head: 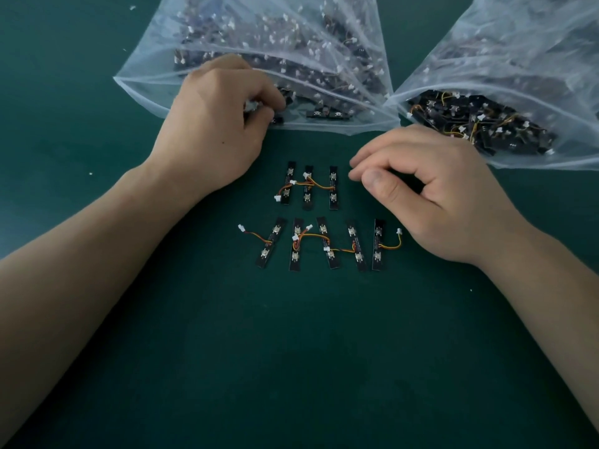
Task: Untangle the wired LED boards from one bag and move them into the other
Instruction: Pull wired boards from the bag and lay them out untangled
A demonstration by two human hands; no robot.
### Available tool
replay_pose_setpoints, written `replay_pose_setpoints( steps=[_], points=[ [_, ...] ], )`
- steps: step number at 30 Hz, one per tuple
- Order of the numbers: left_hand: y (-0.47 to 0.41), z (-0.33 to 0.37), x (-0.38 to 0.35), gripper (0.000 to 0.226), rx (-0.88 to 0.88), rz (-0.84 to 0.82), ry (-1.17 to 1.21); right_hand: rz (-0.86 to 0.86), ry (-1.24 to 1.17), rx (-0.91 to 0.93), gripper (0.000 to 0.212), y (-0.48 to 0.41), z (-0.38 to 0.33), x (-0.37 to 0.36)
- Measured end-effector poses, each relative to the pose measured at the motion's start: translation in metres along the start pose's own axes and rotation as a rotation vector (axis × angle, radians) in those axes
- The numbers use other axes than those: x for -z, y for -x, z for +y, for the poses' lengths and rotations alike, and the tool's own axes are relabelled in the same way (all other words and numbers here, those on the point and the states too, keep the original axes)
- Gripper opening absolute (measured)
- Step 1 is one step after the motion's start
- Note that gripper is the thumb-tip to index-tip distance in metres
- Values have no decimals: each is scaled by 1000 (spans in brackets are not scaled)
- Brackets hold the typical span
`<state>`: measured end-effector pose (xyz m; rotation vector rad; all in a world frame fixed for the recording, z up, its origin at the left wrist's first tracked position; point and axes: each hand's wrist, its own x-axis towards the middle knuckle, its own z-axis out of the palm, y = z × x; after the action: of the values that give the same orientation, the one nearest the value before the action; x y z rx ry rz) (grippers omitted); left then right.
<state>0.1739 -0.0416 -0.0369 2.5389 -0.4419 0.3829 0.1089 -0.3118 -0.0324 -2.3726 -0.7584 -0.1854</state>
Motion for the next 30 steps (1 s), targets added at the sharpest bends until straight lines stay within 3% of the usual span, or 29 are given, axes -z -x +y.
replay_pose_setpoints(
  steps=[10, 17, 23, 30],
  points=[
    [3, 2, 4, 13, -86, 150, 235, 3, -8, 6, 23, 0, 1, -1],
    [9, 3, 6, 21, -79, -33, 607, 21, -19, -3, 22, 1, 4, -1],
    [5, 3, 9, 23, -45, -115, 829, 26, 50, 1, 45, 2, 2, -2],
    [2, 1, 8, 38, 44, -236, 1123, -18, 77, 34, 50, 2, -1, -3]
  ],
)
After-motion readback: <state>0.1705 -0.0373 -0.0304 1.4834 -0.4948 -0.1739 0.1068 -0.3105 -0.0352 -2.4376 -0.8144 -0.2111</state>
